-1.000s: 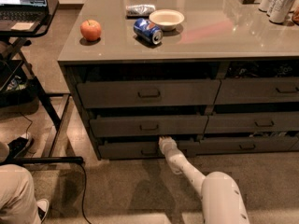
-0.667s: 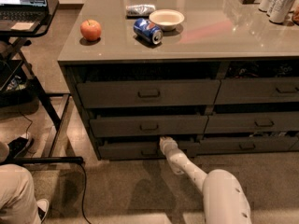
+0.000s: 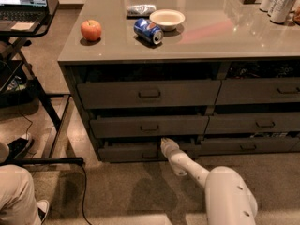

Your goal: Open bottom drawer

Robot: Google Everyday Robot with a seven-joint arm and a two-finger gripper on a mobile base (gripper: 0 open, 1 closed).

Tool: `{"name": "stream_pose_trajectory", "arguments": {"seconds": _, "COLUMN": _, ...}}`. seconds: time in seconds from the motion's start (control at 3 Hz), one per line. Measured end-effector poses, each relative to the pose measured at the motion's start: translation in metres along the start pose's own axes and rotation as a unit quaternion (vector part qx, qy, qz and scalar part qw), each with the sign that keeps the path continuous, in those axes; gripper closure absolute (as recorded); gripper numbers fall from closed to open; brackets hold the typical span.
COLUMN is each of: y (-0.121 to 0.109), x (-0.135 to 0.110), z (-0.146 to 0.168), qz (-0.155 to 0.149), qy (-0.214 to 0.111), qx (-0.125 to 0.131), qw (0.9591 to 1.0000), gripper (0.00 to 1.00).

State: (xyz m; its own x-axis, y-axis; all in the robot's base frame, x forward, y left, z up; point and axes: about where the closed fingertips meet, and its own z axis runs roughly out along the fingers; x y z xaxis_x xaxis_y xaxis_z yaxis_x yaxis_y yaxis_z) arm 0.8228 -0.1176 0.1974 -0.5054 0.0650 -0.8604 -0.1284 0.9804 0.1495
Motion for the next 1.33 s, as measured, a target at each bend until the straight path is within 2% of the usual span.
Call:
{"name": "stream_pose_trajectory", "arguments": {"seconds": 0.33, "y": 0.000, "x": 0.002, "z": -0.004, "qz": 0.000, "qy": 0.008, "qx": 0.000, "qw": 1.0000, "gripper": 1.00}}
{"name": "stream_pose_trajectory", "arguments": {"seconds": 0.67, "y": -0.001, "x": 0.009, "z": -0.014, "qz": 0.001, "qy": 0.033, "qx": -0.001, "qw": 0.9995, "gripper": 1.00}}
{"name": "stream_pose_trajectory", "arguments": {"seconds": 1.0, "y": 0.041, "x": -0.019, "z": -0.030, "qz": -0.026, "qy": 0.082, "qx": -0.031, "qw": 0.9958, "gripper": 1.00}}
{"name": "stream_pose_trajectory", "arguments": {"seconds": 1.33, "y": 0.126, "x": -0.042, "z": -0.056, "qz": -0.029, "qy": 0.159, "qx": -0.103, "qw": 0.9816, "gripper": 0.82}}
